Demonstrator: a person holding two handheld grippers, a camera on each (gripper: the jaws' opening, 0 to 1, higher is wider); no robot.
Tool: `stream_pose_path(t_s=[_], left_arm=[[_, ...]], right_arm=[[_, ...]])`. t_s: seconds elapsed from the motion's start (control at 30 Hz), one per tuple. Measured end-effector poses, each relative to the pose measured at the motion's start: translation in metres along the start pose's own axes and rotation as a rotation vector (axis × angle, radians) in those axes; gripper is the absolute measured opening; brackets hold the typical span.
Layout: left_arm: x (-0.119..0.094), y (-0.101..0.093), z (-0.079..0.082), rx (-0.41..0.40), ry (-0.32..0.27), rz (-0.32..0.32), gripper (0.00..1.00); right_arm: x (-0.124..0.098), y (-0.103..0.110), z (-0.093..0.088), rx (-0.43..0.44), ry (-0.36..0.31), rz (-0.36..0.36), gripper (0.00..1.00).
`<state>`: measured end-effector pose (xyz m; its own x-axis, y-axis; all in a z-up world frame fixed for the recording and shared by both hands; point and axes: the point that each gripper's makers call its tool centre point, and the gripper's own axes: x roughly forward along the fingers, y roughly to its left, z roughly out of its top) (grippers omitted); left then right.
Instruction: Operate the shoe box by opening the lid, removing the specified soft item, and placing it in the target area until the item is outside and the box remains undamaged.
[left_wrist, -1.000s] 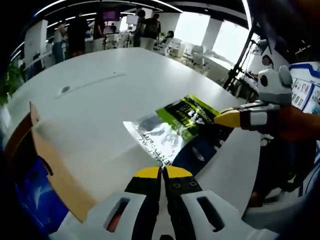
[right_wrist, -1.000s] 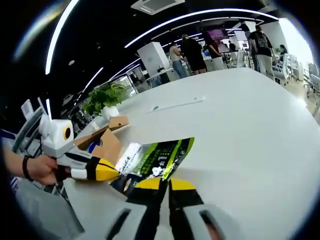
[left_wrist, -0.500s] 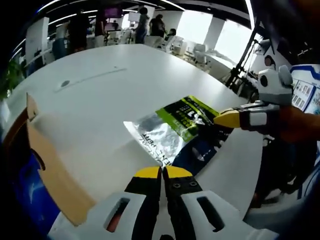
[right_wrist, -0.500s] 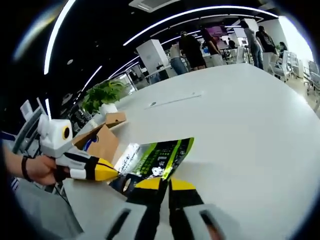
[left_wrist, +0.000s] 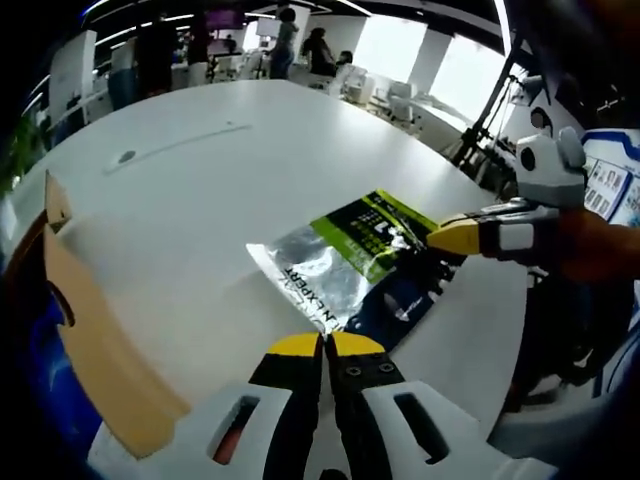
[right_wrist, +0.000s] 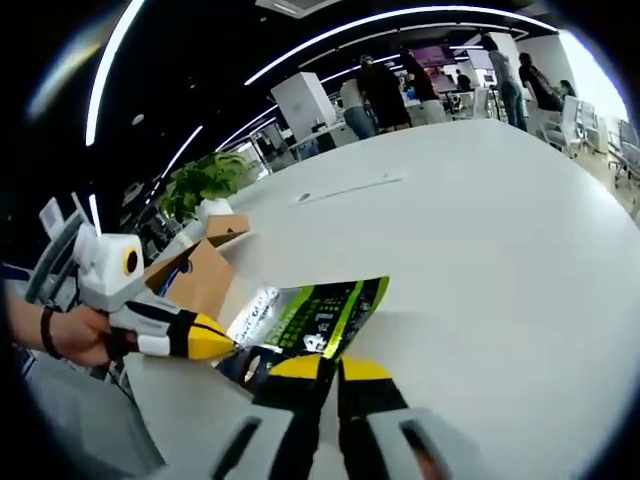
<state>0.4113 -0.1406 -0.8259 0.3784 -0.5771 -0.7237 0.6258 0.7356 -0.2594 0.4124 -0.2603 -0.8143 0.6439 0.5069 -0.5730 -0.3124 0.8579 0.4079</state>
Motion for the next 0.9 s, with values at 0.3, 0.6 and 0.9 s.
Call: stream_pose_path(t_s=[0.3,0.6,0.9], left_arm=[[0.008,-0.003,-0.008,-0.003,0.02,-0.009,0.01],[0.014,-0.002,-0.011,-0.012,0.035,-0.001,0.01],[0.021,-0.004,-0.009,-0.018,0.04,0.013,0.01]], right_arm=[[0.003,-0.007,-0.001,0.005,0.013,-0.006,0.0],[0.007,-0.013,-0.008,0.001,0.036,-0.018,0.01],[0.011,-0.021,-0.009,-0.006,0.058,-0.026,0.03]])
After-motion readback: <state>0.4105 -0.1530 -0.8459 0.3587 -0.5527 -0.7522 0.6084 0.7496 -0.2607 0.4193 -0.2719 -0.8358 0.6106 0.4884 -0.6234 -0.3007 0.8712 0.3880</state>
